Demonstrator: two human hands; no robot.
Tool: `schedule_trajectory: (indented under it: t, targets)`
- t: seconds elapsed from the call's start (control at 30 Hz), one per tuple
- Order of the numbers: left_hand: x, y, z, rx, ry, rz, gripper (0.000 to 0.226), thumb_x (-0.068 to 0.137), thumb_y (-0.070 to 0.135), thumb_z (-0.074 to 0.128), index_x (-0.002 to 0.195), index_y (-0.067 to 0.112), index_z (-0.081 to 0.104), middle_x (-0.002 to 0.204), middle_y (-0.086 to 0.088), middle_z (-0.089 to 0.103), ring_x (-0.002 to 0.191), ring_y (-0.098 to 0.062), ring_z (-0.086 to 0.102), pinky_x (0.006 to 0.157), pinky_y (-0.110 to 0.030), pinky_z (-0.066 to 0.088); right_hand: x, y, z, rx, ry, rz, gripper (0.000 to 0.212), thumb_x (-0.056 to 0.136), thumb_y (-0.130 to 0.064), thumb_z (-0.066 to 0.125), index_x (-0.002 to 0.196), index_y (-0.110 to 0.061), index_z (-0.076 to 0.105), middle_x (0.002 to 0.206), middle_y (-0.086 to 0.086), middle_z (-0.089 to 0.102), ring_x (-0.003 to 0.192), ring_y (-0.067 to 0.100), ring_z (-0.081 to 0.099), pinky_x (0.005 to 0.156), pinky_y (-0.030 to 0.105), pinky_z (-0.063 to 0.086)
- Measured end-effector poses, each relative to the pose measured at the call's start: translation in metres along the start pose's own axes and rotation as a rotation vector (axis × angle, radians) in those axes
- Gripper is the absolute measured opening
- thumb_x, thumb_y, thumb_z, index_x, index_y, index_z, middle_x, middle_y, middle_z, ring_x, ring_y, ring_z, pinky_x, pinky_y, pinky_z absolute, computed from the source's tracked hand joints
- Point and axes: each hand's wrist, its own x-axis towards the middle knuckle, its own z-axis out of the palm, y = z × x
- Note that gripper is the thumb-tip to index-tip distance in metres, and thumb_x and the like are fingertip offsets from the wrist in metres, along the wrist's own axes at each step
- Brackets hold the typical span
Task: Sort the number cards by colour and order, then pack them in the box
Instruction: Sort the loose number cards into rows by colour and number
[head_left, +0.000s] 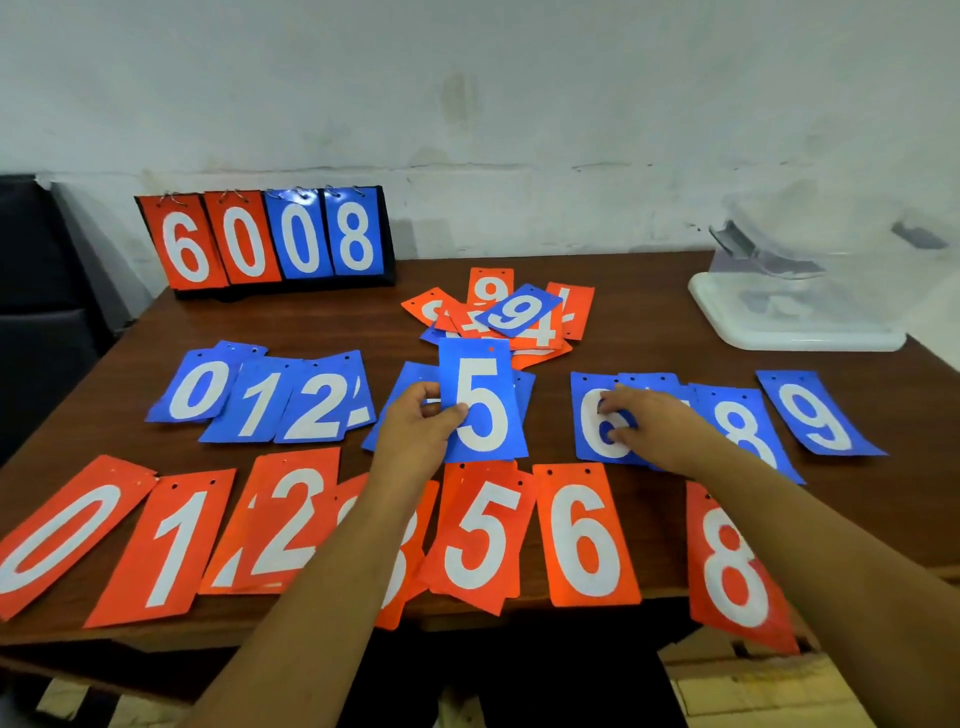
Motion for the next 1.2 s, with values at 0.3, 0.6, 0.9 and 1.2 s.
schedule_trajectory:
  t: [0.3,0.6,0.9,1.2]
  targets:
    - [0.005,0.007,0.035,0.065,-0.148,0.053,0.023,0.086,0.028,0.072,0.102,0.022,0.057,0.108,0.002,0.07,0.09,-0.009,0.07,0.07,-0.03,0.06,-0.008,-0.023,-0.006,0.668,0.273,0.059,0.023,0.096,-0.035,0.056,0.112,-0.021,0.063,0.109,-0.004,0.066,0.098,0.014,0.063,0.075,0.025,0.05]
    - [0.029,0.006,0.034,0.647,-0.149,0.474,0.025,0.097,0.023,0.058,0.121,0.018,0.06,0.12,0.0,0.06,0.106,-0.009,0.057,0.083,-0.016,0.046,0.006,-0.033,-0.002,0.771,0.212,0.331,0.027,0.087,-0.025,0.072,0.108,-0.015,0.059,0.099,-0.001,0.062,0.087,0.014,0.064,0.057,0.023,0.05]
    - [0.057,-0.016,0.015,1.132,-0.314,0.561,0.046,0.095,0.037,0.057,0.139,0.024,0.05,0.151,0.003,0.04,0.142,-0.017,0.03,0.113,-0.038,0.029,0.023,-0.042,0.013,0.376,0.215,0.373,0.035,0.088,-0.023,0.07,0.116,-0.006,0.058,0.112,0.012,0.064,0.091,0.021,0.06,0.067,0.027,0.044]
    - [0.061,-0.021,-0.014,0.991,-0.118,0.602,0.035,0.096,0.023,0.056,0.131,0.021,0.056,0.144,0.003,0.046,0.133,-0.017,0.039,0.107,-0.036,0.036,0.022,-0.058,0.016,0.032,0.211,0.336,0.044,0.092,-0.033,0.064,0.127,-0.014,0.048,0.125,0.01,0.055,0.107,0.026,0.061,0.082,0.037,0.054]
